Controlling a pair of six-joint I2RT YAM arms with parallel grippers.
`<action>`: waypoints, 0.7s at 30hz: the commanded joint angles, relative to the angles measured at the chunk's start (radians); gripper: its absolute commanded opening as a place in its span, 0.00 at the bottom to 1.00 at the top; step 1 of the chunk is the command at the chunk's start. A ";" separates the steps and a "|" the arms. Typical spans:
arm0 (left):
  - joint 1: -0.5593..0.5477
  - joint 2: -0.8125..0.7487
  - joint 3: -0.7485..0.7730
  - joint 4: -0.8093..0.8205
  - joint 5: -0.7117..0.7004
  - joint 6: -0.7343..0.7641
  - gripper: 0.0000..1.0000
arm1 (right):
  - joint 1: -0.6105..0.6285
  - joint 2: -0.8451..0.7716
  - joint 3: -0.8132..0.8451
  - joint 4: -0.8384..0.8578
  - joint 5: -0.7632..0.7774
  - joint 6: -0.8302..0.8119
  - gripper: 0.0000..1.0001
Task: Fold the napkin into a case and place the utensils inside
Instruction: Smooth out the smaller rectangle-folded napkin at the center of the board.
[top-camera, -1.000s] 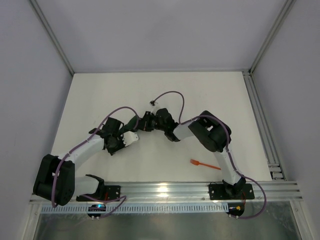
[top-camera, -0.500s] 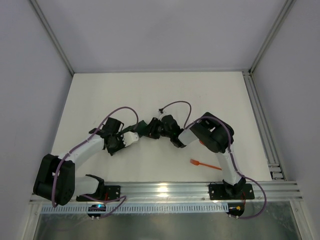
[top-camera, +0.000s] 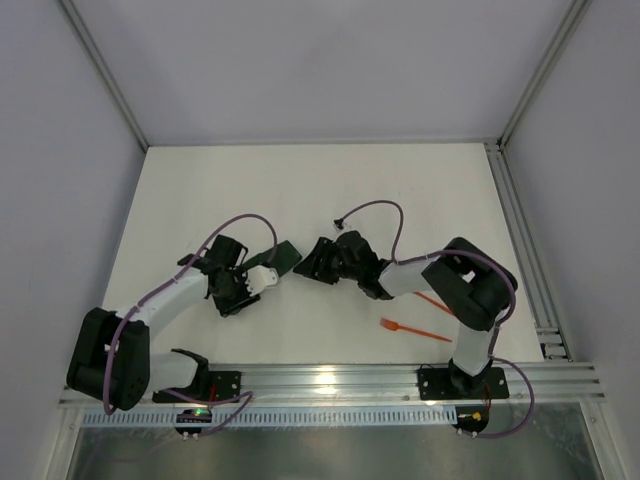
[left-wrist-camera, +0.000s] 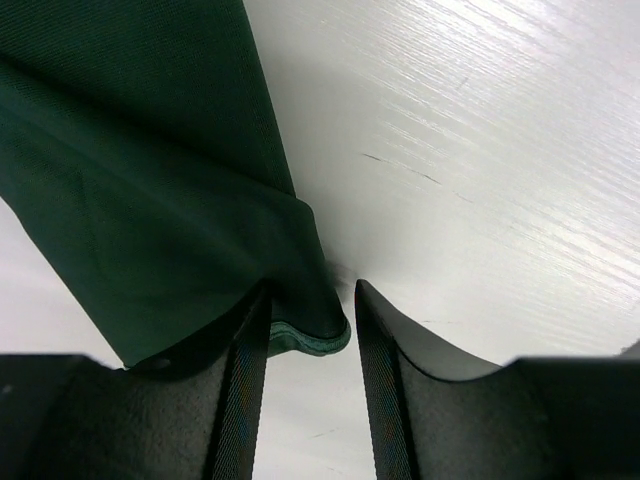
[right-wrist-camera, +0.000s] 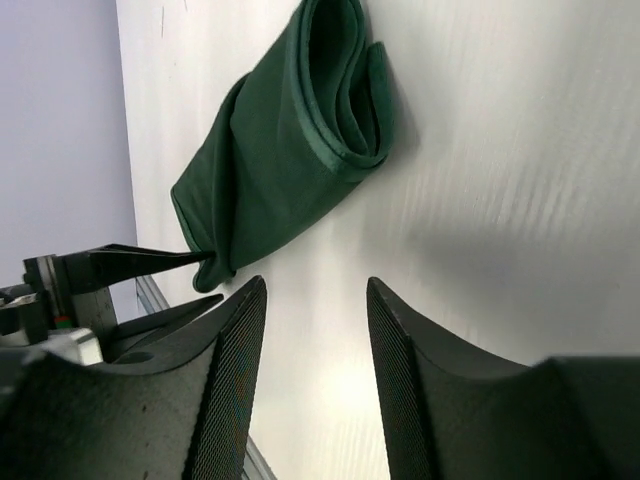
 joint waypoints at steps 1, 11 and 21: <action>0.001 0.001 0.050 -0.087 0.053 -0.019 0.41 | 0.008 -0.144 -0.001 -0.121 0.080 -0.120 0.48; 0.001 -0.030 0.142 -0.179 0.104 -0.069 0.43 | 0.012 0.009 0.311 -0.238 -0.002 -0.294 0.13; 0.058 -0.047 0.218 -0.278 0.178 -0.107 0.36 | -0.018 0.193 0.338 -0.189 0.023 -0.163 0.06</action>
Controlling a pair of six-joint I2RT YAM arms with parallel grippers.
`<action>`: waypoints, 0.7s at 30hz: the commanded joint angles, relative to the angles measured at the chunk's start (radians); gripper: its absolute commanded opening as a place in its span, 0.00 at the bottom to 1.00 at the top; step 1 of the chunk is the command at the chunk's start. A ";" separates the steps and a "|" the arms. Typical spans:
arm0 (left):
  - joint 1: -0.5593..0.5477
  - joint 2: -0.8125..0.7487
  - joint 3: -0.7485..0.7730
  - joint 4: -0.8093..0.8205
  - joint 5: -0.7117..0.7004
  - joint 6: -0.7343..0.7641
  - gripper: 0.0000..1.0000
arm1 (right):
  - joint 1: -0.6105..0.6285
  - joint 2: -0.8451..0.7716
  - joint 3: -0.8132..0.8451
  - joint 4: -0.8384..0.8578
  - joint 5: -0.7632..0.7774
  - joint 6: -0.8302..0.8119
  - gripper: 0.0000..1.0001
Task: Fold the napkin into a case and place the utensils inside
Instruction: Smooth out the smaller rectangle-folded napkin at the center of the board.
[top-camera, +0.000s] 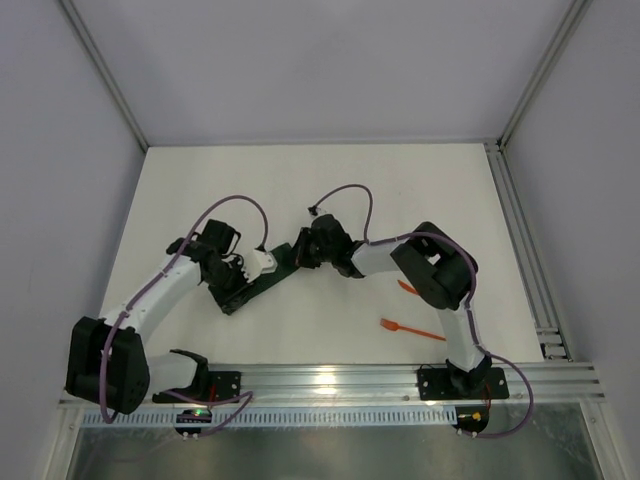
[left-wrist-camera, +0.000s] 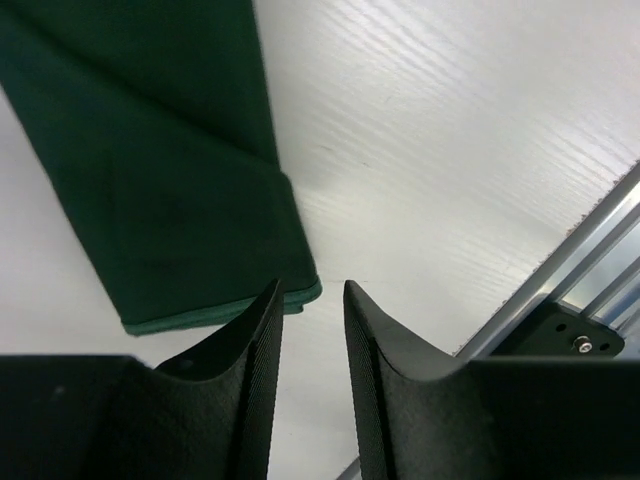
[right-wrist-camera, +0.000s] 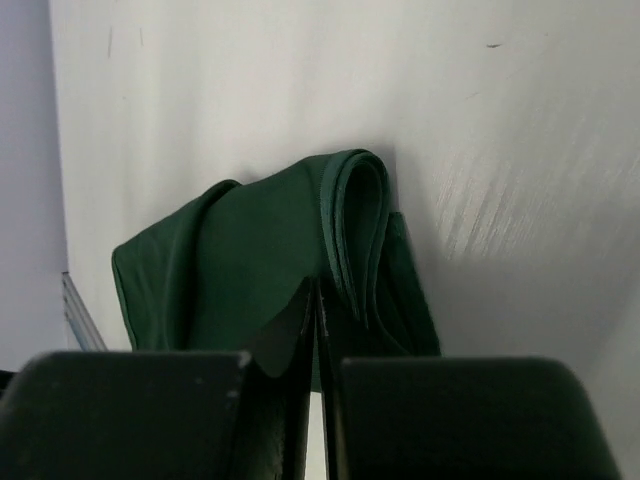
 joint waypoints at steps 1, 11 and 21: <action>0.066 -0.030 0.046 -0.029 0.016 -0.045 0.31 | -0.016 -0.002 -0.020 0.031 0.021 0.045 0.05; 0.094 0.105 -0.069 0.124 -0.108 -0.082 0.25 | -0.016 -0.016 -0.038 0.060 0.000 0.041 0.04; 0.094 -0.022 -0.028 0.084 -0.056 -0.093 0.37 | -0.017 -0.260 0.018 -0.171 0.078 -0.200 0.21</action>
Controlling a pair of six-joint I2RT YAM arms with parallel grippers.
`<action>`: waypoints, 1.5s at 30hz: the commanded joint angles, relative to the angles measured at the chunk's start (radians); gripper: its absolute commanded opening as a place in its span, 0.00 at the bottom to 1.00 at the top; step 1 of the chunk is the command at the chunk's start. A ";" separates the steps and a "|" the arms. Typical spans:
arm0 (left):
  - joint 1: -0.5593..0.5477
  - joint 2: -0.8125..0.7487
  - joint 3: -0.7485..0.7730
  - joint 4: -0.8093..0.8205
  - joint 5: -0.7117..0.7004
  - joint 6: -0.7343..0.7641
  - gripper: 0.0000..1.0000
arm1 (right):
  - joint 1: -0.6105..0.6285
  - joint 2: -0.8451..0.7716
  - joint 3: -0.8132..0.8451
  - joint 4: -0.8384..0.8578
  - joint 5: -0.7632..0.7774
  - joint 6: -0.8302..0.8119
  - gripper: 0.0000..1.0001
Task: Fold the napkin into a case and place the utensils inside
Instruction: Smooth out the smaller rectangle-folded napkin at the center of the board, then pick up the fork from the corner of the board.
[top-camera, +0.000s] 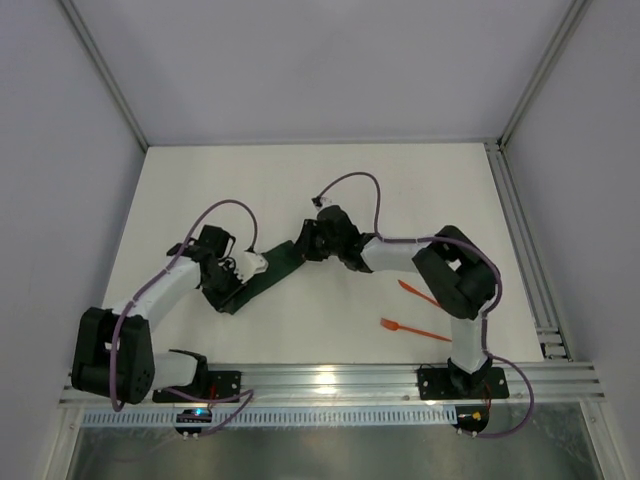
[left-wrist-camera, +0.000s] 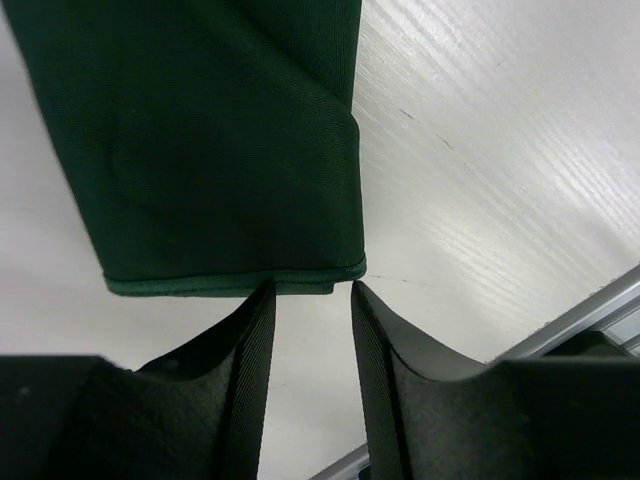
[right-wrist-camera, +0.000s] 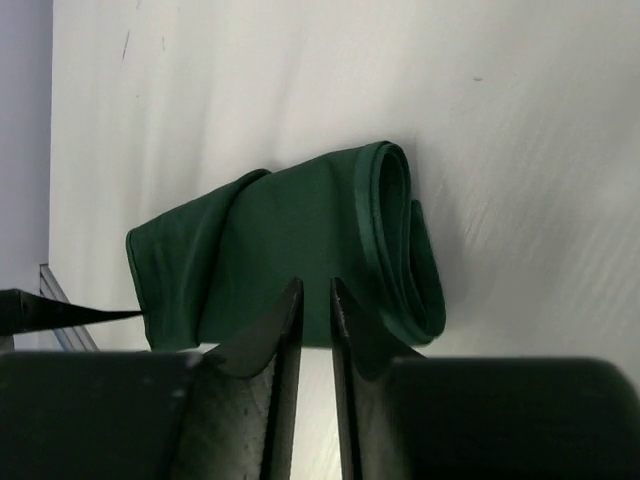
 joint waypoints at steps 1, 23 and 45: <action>0.003 -0.119 0.063 -0.011 0.053 -0.032 0.39 | 0.000 -0.211 0.048 -0.172 0.106 -0.178 0.24; 0.110 -0.272 0.205 -0.008 -0.231 -0.334 0.62 | -0.177 -0.797 0.108 -1.487 0.307 -0.463 0.67; 0.198 -0.218 0.226 0.004 -0.189 -0.339 0.61 | -0.010 -0.522 -0.200 -1.390 0.364 -0.364 0.66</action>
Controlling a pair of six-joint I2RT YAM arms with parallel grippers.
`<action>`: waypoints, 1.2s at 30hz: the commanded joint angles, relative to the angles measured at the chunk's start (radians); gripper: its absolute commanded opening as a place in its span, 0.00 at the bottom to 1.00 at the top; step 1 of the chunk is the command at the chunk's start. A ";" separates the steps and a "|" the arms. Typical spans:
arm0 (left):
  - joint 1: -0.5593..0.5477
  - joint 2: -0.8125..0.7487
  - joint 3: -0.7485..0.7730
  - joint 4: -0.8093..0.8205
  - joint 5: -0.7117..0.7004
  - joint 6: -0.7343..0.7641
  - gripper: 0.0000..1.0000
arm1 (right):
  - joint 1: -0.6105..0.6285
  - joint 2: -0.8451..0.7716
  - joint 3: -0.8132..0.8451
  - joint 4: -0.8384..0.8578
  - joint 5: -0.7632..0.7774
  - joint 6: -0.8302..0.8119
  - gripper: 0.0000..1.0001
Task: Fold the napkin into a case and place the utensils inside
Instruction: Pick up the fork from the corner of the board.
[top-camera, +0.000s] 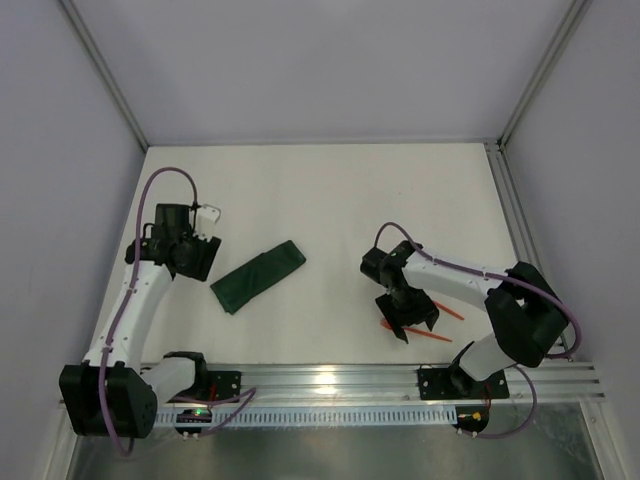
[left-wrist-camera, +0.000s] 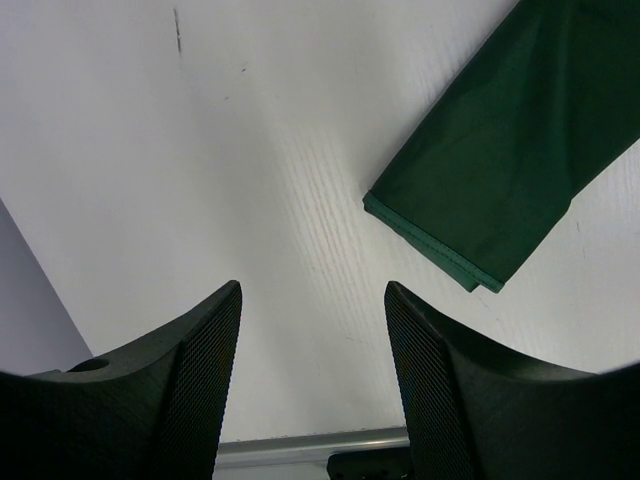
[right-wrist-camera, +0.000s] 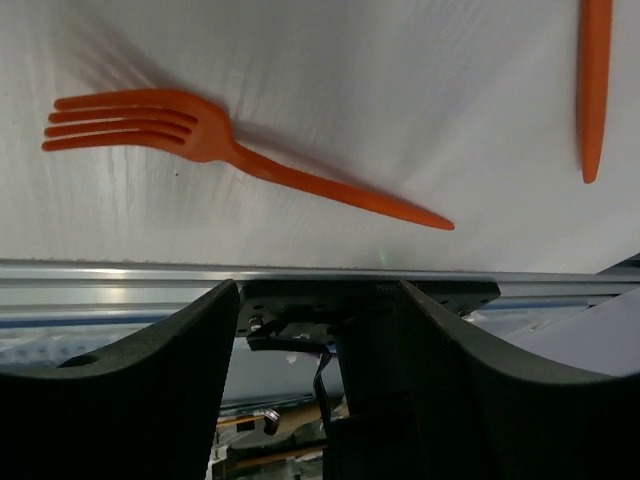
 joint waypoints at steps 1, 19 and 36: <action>0.011 0.017 0.033 0.017 0.030 -0.012 0.61 | 0.000 -0.057 -0.016 0.128 0.100 0.090 0.68; 0.017 0.032 0.055 -0.004 0.065 -0.002 0.59 | -0.002 0.052 -0.117 0.370 0.025 0.045 0.49; 0.021 0.020 0.050 -0.012 0.008 0.019 0.59 | -0.007 0.093 0.137 0.520 0.066 0.137 0.04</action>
